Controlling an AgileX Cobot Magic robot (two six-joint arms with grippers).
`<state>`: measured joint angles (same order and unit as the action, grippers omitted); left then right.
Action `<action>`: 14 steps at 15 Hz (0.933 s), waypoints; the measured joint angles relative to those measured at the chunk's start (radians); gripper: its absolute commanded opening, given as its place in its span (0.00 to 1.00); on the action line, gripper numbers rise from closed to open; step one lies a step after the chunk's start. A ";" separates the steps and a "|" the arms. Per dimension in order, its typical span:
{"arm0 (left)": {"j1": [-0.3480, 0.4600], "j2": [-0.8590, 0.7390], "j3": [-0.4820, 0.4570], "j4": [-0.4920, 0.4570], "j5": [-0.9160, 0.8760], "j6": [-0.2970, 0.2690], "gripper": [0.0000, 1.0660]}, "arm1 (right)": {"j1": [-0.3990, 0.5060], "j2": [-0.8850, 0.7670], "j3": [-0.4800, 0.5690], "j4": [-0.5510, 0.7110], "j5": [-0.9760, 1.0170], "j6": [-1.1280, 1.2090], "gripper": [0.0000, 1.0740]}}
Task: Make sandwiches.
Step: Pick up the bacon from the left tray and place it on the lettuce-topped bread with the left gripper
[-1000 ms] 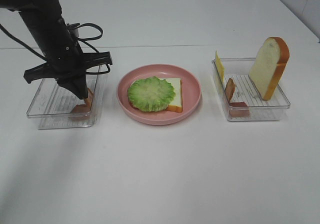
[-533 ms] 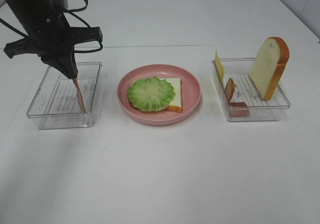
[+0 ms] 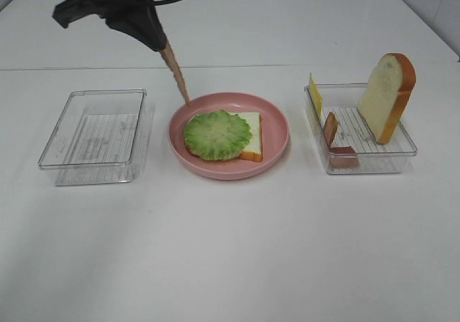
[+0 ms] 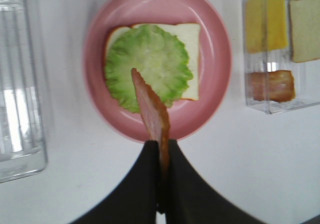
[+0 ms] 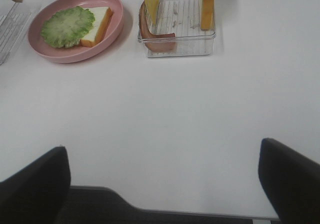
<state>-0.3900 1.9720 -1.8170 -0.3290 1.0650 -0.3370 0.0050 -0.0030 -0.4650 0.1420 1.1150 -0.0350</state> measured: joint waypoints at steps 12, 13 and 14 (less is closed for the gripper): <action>-0.087 0.361 -0.194 -0.262 -0.264 0.027 0.00 | 0.000 0.000 0.000 0.000 0.000 0.000 0.92; -0.087 0.368 -0.194 -0.269 -0.265 0.031 0.00 | 0.000 0.000 0.000 0.000 0.000 0.000 0.92; -0.087 0.383 -0.194 -0.284 -0.265 0.036 0.00 | 0.000 0.000 0.000 0.000 0.000 0.000 0.92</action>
<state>-0.4770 2.3550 -2.0110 -0.6130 0.8000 -0.3010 0.0050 -0.0030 -0.4650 0.1420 1.1150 -0.0350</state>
